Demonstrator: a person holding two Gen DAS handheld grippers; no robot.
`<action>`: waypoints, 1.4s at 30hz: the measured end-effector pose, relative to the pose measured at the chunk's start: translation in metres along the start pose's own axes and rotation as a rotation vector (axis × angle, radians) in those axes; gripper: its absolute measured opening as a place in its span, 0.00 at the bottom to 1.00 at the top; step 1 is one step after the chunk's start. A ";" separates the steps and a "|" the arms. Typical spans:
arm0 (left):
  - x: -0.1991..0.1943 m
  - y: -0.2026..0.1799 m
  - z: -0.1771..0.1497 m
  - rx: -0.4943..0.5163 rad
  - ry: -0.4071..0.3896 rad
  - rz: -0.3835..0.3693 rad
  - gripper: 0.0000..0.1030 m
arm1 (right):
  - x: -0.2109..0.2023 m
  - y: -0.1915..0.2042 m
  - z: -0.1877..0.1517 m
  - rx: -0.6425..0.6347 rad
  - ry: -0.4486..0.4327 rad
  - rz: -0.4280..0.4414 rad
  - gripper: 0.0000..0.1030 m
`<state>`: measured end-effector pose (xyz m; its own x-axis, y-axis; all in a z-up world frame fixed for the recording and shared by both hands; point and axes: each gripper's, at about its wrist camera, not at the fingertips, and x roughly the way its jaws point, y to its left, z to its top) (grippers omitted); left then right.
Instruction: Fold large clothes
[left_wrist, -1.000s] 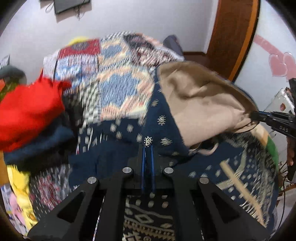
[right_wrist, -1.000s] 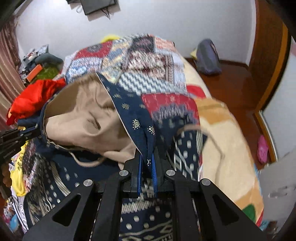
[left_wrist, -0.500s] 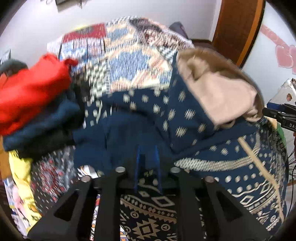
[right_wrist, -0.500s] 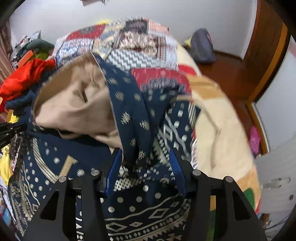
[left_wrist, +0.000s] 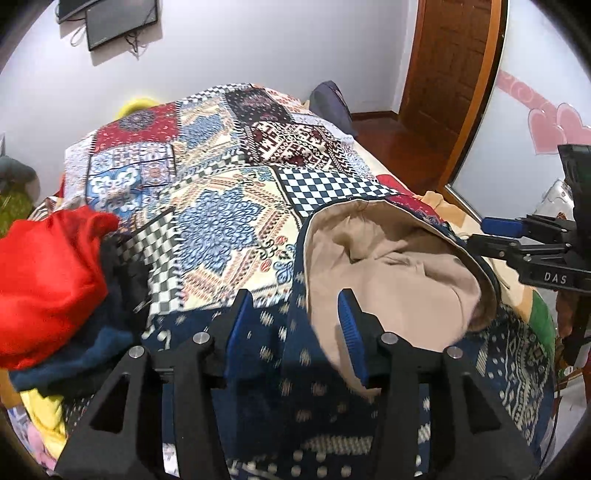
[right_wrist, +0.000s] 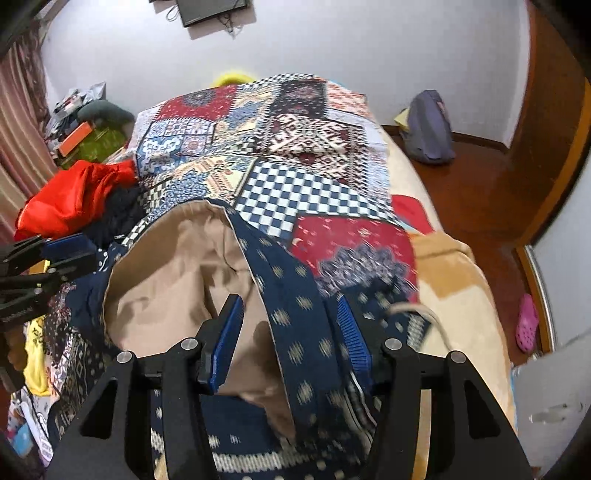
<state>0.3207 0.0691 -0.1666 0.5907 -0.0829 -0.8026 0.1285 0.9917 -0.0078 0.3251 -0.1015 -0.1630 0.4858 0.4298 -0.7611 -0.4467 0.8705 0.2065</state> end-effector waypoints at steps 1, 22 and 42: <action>0.006 0.000 0.002 0.002 0.007 -0.002 0.46 | 0.004 0.001 0.003 -0.003 0.002 0.000 0.48; 0.051 0.011 0.014 -0.060 0.043 -0.134 0.06 | 0.048 0.009 0.022 -0.003 0.033 0.060 0.09; -0.072 -0.032 -0.066 0.023 0.027 -0.201 0.06 | -0.076 0.029 -0.054 -0.046 -0.002 0.098 0.08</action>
<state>0.2215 0.0502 -0.1475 0.5301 -0.2762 -0.8017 0.2604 0.9528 -0.1561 0.2344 -0.1219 -0.1328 0.4391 0.5130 -0.7376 -0.5264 0.8122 0.2515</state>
